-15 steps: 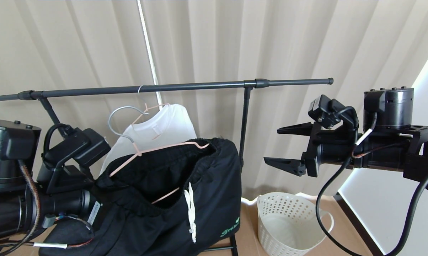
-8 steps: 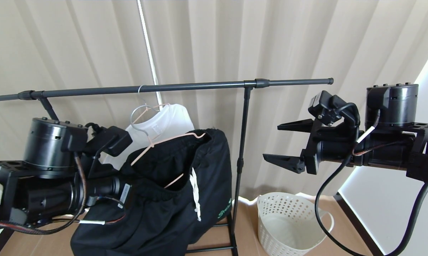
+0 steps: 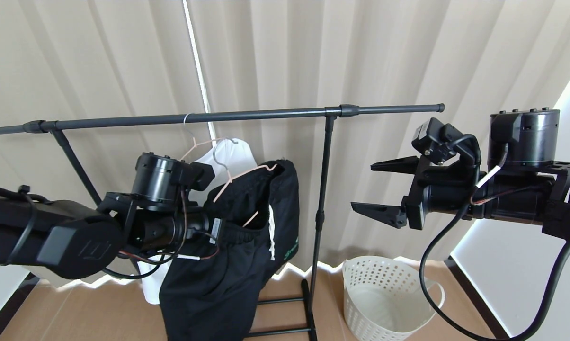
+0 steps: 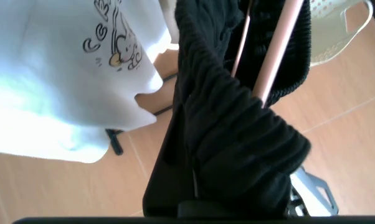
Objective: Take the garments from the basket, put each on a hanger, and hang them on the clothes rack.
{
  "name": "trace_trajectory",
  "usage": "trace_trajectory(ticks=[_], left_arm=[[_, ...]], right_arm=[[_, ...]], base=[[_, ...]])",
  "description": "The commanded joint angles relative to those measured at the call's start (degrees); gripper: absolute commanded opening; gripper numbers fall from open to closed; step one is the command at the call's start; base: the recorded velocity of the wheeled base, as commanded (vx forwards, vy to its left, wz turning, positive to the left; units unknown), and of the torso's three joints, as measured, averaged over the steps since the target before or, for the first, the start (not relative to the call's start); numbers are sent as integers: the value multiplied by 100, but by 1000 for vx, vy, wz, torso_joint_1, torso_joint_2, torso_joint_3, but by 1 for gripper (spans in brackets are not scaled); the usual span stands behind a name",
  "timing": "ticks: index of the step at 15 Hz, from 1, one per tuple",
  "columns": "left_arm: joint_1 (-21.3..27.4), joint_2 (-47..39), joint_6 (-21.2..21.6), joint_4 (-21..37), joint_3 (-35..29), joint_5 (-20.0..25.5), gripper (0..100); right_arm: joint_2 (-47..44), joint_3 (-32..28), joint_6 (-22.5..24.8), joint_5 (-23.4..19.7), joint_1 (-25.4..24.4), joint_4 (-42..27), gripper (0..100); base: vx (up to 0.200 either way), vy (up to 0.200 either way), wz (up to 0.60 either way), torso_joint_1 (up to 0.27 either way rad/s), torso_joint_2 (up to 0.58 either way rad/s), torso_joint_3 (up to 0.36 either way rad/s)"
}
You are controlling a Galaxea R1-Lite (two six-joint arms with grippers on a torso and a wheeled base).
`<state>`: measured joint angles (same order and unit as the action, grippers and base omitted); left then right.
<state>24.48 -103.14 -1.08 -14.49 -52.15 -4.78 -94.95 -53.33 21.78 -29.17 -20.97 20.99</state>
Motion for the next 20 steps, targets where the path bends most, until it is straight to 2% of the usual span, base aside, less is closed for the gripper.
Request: trace_trajectory(ticks=[1, 13, 16, 18, 20], left_arm=[[13, -522, -111, -203, -243, -41, 0], [-110, -1489, -498, -256, -2045, -111, 0], [-119, -1718, -489, -150, -2475, -146, 0], [-189, -1955, -498, 254, -3029, -155, 0], [-242, -2122, -524, 386, -3363, -155, 0]], right_arm=[[-15, -10, 1, -1, 5, 10, 100], [-85, -37, 1, 8, 14, 124, 100], [-76, -37, 1, 8, 23, 124, 100], [-76, -37, 1, -1, 23, 124, 100], [-94, -37, 1, -1, 23, 124, 100]], base=[[0, 0, 0, 0, 0, 0], [0, 0, 0, 0, 0, 0], [0, 0, 0, 0, 0, 0], [0, 0, 0, 0, 0, 0], [0, 0, 0, 0, 0, 0]])
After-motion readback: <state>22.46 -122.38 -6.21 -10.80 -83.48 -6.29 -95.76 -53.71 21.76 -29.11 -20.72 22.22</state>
